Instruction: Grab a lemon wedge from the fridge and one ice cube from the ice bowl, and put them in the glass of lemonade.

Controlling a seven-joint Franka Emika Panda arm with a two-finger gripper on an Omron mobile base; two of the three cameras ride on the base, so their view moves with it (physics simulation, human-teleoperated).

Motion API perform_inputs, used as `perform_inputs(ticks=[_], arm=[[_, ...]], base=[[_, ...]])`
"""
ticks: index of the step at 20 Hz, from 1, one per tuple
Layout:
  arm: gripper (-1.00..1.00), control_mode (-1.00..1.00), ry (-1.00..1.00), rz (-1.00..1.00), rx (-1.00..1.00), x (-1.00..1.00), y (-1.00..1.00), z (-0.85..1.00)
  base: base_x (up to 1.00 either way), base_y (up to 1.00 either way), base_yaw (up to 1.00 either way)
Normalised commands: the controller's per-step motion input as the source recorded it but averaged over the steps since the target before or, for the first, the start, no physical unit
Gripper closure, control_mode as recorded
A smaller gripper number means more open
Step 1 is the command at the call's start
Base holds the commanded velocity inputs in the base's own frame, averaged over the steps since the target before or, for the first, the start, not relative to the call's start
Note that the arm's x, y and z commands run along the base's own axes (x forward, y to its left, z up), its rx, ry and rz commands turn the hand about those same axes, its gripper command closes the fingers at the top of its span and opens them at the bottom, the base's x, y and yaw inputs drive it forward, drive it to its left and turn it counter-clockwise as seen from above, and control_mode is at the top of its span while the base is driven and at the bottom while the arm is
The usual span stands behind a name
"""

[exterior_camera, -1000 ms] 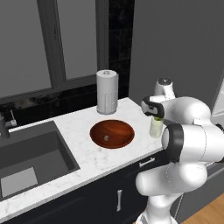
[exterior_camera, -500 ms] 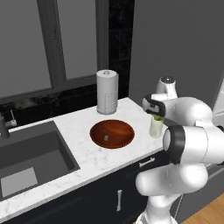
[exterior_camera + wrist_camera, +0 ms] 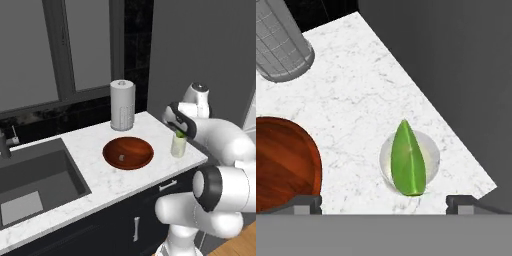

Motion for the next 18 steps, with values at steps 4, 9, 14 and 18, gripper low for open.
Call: perform_inputs(ticks=[4, 9, 14, 18], arm=[[-1.00, -1.00, 0.00, 0.09, -0.04, -0.41, 0.88, 0.75], [-1.00, -1.00, -0.04, 0.12, -0.10, -0.66, 0.43, 0.51], [-1.00, -1.00, -0.01, 0.21, 0.02, -0.72, 0.07, 0.08], [-1.00, -1.00, 0.00, 0.21, 0.01, -0.49, 0.08, 0.14]], base=[[0.00, 0.00, 0.00], [0.00, 0.00, 0.00], [0.00, 0.00, 0.00], [0.00, 0.00, 0.00]])
